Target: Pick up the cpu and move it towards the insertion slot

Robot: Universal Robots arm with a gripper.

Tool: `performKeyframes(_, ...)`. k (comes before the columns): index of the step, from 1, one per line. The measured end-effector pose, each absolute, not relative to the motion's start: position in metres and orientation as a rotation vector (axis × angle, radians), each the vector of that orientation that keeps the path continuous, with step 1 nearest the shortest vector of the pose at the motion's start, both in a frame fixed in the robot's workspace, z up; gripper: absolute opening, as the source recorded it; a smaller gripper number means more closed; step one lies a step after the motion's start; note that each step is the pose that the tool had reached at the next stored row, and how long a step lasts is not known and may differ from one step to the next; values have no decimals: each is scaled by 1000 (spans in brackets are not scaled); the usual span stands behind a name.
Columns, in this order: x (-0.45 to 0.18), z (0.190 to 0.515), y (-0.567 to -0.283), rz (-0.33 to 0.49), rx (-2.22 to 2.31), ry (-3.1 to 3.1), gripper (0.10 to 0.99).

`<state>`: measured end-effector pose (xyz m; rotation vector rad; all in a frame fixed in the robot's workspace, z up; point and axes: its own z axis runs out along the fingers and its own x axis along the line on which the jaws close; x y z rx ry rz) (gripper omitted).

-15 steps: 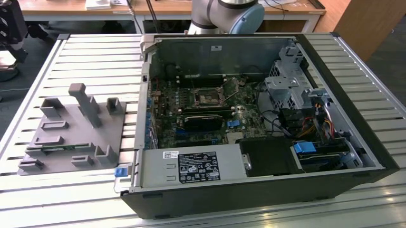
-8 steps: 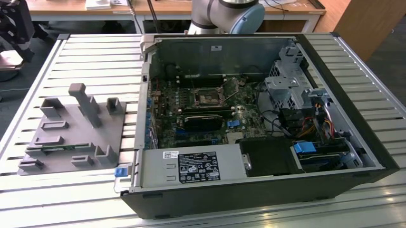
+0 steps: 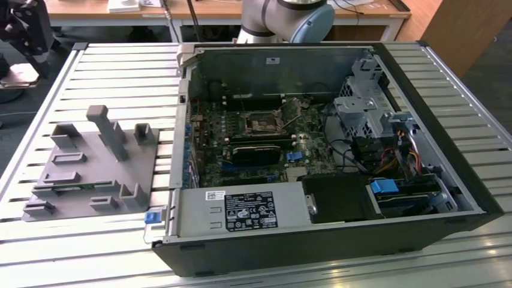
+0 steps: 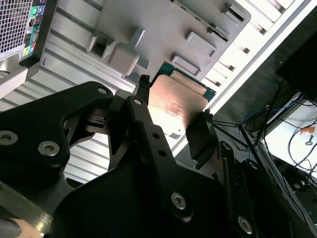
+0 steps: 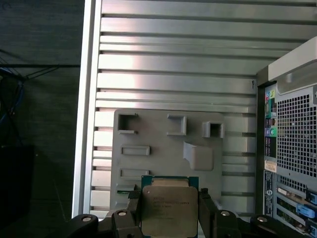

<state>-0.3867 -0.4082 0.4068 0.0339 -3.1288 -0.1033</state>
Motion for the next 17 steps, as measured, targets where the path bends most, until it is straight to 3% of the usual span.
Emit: performKeyframes(17,-360,407,-407,-103,34,-3129,545)
